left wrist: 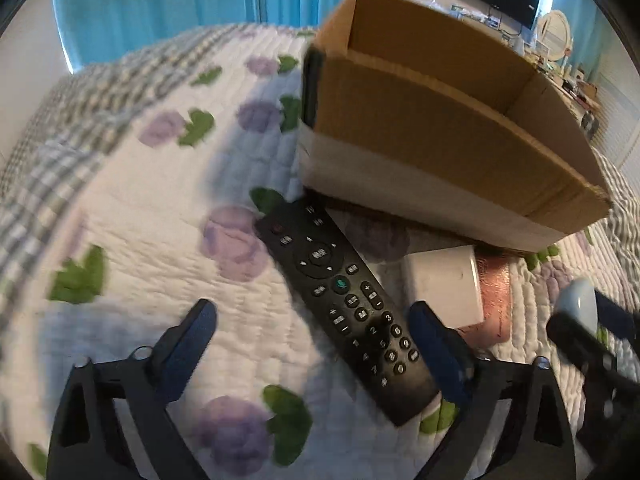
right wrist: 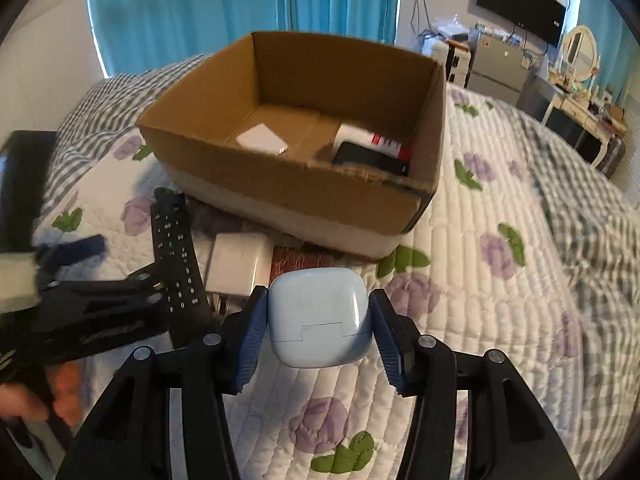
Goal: Organize rigid objects
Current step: 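Grasp the black TV remote by its end with the left tool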
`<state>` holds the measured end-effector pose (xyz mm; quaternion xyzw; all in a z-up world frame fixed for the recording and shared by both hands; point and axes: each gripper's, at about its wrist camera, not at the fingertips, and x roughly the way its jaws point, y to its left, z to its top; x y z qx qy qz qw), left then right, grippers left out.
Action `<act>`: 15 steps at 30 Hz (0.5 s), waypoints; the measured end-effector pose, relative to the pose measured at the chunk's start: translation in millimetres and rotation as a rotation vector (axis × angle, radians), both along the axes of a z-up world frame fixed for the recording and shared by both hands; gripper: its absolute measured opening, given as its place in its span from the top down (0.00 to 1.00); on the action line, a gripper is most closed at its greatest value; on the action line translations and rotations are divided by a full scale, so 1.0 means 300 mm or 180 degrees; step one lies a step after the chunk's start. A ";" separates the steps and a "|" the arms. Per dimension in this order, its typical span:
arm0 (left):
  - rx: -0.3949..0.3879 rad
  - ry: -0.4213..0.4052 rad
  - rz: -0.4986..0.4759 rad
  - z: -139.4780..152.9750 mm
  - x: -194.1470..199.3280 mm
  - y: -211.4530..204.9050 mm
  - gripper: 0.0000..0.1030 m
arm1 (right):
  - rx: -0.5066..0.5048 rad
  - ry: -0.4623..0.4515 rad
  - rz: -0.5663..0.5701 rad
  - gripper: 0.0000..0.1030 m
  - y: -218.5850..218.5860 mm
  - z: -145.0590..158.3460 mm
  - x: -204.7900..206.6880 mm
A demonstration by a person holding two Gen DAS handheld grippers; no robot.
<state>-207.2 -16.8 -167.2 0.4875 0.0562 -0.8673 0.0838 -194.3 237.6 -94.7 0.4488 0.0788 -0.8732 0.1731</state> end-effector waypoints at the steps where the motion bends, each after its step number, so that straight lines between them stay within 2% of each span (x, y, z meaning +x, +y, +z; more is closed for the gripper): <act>1: -0.0015 -0.0010 0.0013 -0.013 -0.008 0.004 0.08 | -0.0019 -0.0027 0.0004 0.51 0.000 -0.014 -0.005; 6: -0.0168 0.0014 0.0047 -0.067 -0.048 0.021 0.09 | -0.0027 -0.0136 -0.0010 0.51 0.019 -0.065 -0.022; 9: -0.0162 0.0056 -0.0018 -0.079 -0.038 0.014 0.11 | -0.0030 -0.0169 -0.0014 0.51 0.025 -0.080 -0.021; 11: -0.0228 0.0021 -0.0107 -0.080 -0.026 0.019 0.26 | -0.0001 -0.0168 -0.0021 0.51 0.022 -0.087 -0.015; 13: -0.0384 -0.0011 -0.0239 -0.080 -0.004 0.034 0.35 | 0.0010 -0.0183 -0.0027 0.51 0.024 -0.093 -0.006; 14: -0.0362 -0.0023 -0.0286 -0.077 0.007 0.035 0.48 | 0.0003 -0.0193 -0.0028 0.51 0.024 -0.094 -0.003; 15: -0.0272 -0.0055 -0.0326 -0.072 0.017 0.030 0.54 | -0.0008 -0.0189 -0.0031 0.51 0.025 -0.091 0.004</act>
